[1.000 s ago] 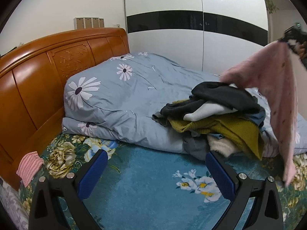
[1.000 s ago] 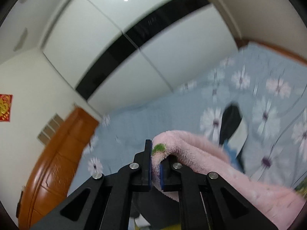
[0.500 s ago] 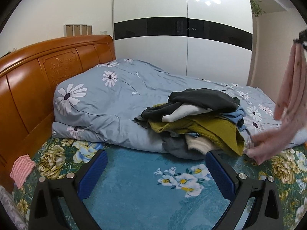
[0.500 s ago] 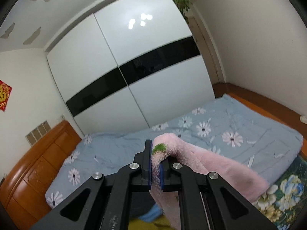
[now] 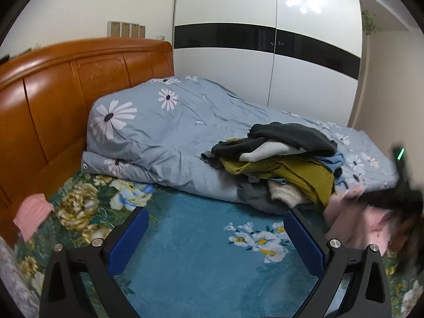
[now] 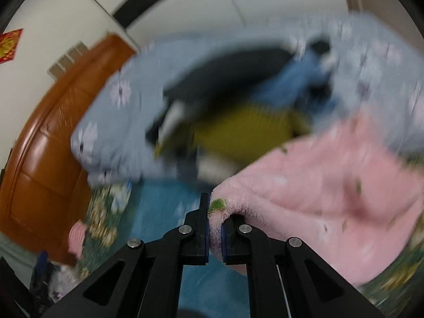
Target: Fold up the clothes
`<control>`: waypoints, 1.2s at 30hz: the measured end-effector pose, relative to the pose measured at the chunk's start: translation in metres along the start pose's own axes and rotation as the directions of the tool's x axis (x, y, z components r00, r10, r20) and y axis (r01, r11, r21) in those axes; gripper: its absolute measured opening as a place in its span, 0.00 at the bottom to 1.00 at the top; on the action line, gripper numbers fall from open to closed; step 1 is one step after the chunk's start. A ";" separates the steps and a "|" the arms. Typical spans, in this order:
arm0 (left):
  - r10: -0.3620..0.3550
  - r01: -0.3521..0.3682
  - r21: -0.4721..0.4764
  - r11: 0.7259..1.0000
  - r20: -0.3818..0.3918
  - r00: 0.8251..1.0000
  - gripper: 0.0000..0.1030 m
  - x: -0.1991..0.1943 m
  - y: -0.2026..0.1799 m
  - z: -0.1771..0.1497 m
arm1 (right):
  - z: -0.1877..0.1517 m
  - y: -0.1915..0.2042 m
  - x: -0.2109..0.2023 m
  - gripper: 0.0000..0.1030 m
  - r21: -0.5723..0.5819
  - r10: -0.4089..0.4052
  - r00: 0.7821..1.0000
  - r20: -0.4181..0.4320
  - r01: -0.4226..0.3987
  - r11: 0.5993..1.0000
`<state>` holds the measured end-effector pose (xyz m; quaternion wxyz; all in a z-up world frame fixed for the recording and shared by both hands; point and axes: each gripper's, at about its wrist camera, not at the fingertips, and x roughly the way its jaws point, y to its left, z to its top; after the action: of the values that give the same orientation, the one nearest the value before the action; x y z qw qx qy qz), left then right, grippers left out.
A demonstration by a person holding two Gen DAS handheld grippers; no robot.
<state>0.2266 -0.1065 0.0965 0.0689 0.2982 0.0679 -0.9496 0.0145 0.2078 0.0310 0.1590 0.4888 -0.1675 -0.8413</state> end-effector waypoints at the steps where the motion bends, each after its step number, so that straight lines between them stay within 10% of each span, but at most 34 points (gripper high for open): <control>1: -0.009 0.009 -0.014 1.000 -0.001 1.000 1.00 0.000 0.002 -0.001 | -0.013 0.004 0.013 0.06 -0.002 -0.002 1.000 -0.028 0.002 1.000; 9: -0.053 0.053 -0.055 0.997 -0.004 0.999 1.00 0.001 0.003 -0.009 | -0.106 0.033 0.093 0.11 -0.072 -0.045 0.977 -0.210 0.031 0.997; 14: -0.075 0.074 -0.046 0.996 -0.025 0.997 1.00 0.010 -0.010 -0.010 | -0.108 0.017 0.063 0.40 -0.042 0.005 0.987 -0.163 -0.012 0.999; 24: -0.164 0.185 0.155 0.970 -0.141 0.976 1.00 0.064 -0.121 0.002 | -0.101 -0.059 -0.024 0.43 0.084 0.044 0.999 0.029 -0.047 0.995; 36: -0.357 0.489 0.366 0.792 -0.372 0.857 1.00 0.159 -0.369 -0.016 | -0.132 -0.274 -0.102 0.55 0.555 -0.278 0.951 0.132 0.161 0.816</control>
<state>0.0429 0.2435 0.0239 -0.2286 0.4156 -0.0780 -0.8769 0.1493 0.4793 -0.0718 -0.1015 0.4395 -0.3544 -0.8191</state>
